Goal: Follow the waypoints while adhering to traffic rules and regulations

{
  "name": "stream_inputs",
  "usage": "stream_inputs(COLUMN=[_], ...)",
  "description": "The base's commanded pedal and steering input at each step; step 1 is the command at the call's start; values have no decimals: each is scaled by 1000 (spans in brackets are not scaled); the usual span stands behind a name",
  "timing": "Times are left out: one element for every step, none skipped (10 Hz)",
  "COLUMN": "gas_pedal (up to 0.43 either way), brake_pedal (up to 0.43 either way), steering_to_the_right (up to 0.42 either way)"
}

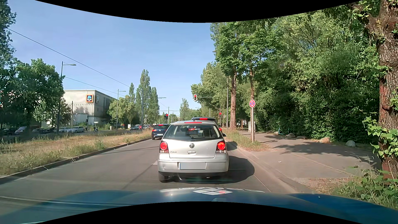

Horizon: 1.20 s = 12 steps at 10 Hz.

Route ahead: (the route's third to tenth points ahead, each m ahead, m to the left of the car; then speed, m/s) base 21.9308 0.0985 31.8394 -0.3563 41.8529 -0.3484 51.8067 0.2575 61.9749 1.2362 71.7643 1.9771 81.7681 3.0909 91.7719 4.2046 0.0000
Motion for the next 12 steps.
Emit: stream_inputs(gas_pedal=[0,0,0,0,0,0,0,0,0,0,0,0], brake_pedal=[262,262,262,262,262,262,262,262,262,262,262,262], steering_to_the_right=[-7,-7,-7,-7,-7,-7,-7,-7,-7,-7,-7,-7])
